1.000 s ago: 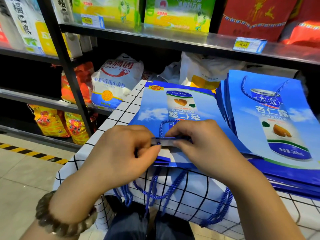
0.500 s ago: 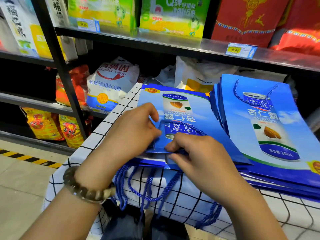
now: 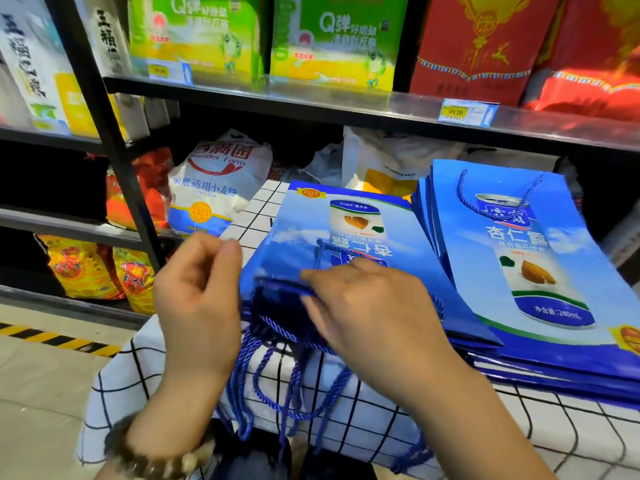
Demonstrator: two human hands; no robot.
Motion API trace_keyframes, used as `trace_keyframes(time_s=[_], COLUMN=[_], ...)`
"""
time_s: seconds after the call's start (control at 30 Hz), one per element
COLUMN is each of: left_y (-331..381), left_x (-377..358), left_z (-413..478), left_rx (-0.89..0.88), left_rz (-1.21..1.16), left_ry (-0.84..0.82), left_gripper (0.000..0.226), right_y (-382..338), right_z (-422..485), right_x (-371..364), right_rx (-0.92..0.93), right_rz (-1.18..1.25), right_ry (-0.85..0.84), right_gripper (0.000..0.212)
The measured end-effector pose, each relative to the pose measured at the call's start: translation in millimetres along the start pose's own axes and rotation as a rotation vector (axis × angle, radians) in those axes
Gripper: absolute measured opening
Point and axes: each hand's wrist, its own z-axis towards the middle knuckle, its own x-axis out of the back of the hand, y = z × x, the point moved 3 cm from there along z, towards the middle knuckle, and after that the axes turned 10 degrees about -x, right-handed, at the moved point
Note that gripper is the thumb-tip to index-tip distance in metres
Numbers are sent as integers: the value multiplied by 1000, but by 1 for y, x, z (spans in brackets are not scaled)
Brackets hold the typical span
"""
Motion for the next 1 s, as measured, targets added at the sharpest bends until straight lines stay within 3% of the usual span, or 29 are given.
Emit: trace_keyframes(time_s=[0.07,0.17,0.2,0.3,0.43,0.5,0.6,0.73,0.83,0.9,0.97,1.0], left_y=[5,18,23,37,42,33,14,-6,-12,-12,-11,-10], left_x=[-4,-27,-34,-48,-53,-53,-54,-61,-65,-63,-61,-60], left_z=[-10,-17,-16,-4,18,22,17,1,-3,-1,1,1], left_rx=[40,21,13,-137,-330,-351,-355,-204,-134,-129,-124,-137], left_rz=[-86,-112,-101,-21,189,288,471,537,529,527,512,522], left_ry=[-115,-476,-568,-671,-678,-712,-863,-1054,-1094,-1095,-1099,-1111], left_gripper=[39,19,22,58,68,74,83,77,69,68,66,65], right_y=[0,-2,-2,7,43,52,56,69,80,97,117,120], right_z=[11,22,24,29,37,32,16,-3,-10,-13,-13,-12], right_x=[14,36,44,65,59,39,15,-13,-15,-3,13,20], right_rx=[-22,-65,-86,-190,-558,-775,-961,-1090,-1120,-1067,-944,-881], right_rz=[15,151,225,581,1409,1584,1657,1538,1431,1005,378,189], right_ry=[198,500,577,717,643,520,453,297,78,-91,-143,-118], right_gripper=[32,27,27,18,10,20,41,42,27,15,30,34])
